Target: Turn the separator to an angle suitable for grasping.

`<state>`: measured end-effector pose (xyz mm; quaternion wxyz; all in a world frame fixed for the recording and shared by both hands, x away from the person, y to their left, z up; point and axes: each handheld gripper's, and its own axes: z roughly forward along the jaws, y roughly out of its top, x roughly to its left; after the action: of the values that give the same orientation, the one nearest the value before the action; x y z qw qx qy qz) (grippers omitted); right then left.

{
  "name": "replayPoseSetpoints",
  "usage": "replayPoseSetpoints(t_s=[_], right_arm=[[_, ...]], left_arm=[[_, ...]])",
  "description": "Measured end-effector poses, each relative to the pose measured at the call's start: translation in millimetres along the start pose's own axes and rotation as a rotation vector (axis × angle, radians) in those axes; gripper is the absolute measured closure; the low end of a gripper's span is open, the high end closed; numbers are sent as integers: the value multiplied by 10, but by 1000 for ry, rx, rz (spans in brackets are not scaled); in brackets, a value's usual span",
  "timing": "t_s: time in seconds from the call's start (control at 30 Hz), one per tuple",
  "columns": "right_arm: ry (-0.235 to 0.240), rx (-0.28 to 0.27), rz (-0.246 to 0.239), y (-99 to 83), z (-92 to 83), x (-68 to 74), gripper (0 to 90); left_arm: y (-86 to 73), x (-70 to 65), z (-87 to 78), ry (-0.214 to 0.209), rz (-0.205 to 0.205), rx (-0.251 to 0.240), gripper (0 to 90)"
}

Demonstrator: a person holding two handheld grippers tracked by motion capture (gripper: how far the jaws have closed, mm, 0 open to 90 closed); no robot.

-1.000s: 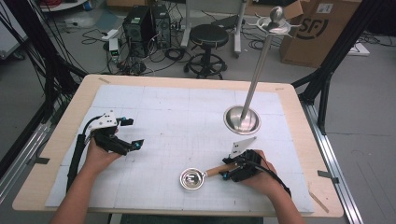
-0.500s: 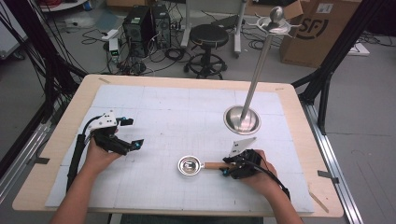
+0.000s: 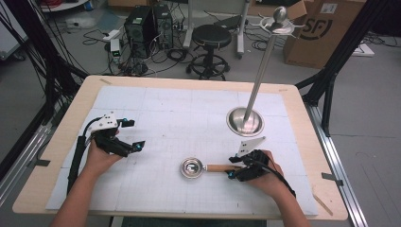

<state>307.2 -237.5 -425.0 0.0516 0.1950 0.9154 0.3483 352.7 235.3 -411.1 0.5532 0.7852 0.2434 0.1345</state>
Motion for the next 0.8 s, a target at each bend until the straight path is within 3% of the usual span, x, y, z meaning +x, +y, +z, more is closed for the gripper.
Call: replayPoseSetpoints(t_s=[0.27,0.53,0.8], right_arm=[[-3,28,17,-143,-121,-111,448],[3,31,53,-245,-279,-193,682],[32,61,66,-285,-257,-215,717]], left_arm=[[2,1,-5,0,-2,-5,19],[0,0,-1,0,-3,-3,19],[1,0,-3,0,-1,-2,19]])
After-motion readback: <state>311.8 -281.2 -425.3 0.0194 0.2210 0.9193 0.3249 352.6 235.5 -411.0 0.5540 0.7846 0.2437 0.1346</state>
